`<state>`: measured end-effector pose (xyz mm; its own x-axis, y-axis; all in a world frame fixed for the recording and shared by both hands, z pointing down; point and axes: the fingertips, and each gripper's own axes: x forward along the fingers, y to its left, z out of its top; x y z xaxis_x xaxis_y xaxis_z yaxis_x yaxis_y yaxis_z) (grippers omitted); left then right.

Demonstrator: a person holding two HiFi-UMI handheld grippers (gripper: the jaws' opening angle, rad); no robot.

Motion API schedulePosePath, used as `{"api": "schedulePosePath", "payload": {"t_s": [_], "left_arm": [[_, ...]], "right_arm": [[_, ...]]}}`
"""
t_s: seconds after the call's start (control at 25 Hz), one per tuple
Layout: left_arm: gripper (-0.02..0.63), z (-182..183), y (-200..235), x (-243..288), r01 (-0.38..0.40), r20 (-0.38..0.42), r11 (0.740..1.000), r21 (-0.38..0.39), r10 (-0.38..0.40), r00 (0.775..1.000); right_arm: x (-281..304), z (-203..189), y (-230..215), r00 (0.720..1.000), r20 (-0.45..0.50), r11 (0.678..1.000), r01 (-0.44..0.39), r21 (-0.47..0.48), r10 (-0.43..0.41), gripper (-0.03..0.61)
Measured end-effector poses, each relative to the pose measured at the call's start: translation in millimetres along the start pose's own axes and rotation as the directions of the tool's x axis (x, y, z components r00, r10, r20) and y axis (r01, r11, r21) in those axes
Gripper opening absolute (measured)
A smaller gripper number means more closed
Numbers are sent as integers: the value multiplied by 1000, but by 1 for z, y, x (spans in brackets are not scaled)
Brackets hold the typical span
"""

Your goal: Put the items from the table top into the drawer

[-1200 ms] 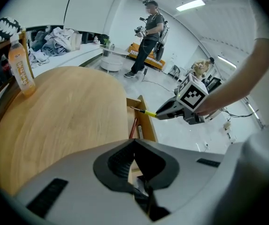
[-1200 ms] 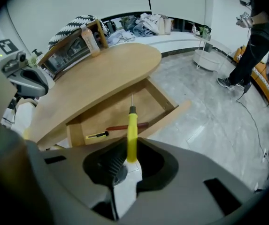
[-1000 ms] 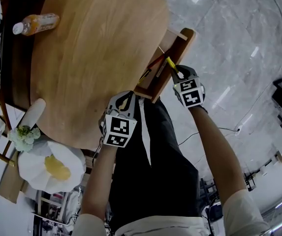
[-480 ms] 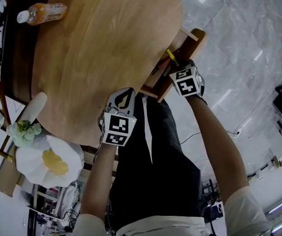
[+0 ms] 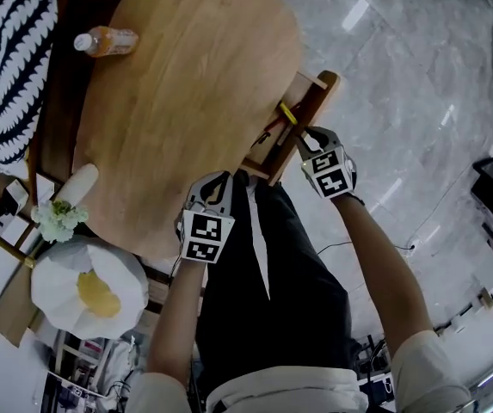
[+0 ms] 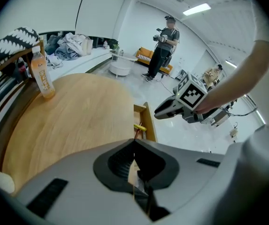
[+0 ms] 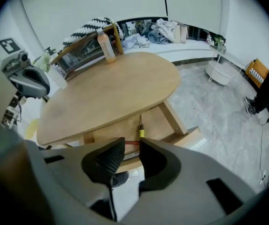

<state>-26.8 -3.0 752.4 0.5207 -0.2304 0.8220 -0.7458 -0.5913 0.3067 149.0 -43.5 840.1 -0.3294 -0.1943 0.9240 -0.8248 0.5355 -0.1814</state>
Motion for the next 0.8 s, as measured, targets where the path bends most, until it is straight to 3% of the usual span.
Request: {"api": "schedulePosePath", "payload": {"t_s": [0.44,0.8], "left_arm": [[21,61,-46,-108,-72,88,997,-24,74,993],[21,80,-85,-198,-136,159,990,-40,140,977]], "right_arm": [[-176,29,13,982,185,999,43,7,-44,74],[-285,39,26,953,298,998,54,-20,-45,53]]}}
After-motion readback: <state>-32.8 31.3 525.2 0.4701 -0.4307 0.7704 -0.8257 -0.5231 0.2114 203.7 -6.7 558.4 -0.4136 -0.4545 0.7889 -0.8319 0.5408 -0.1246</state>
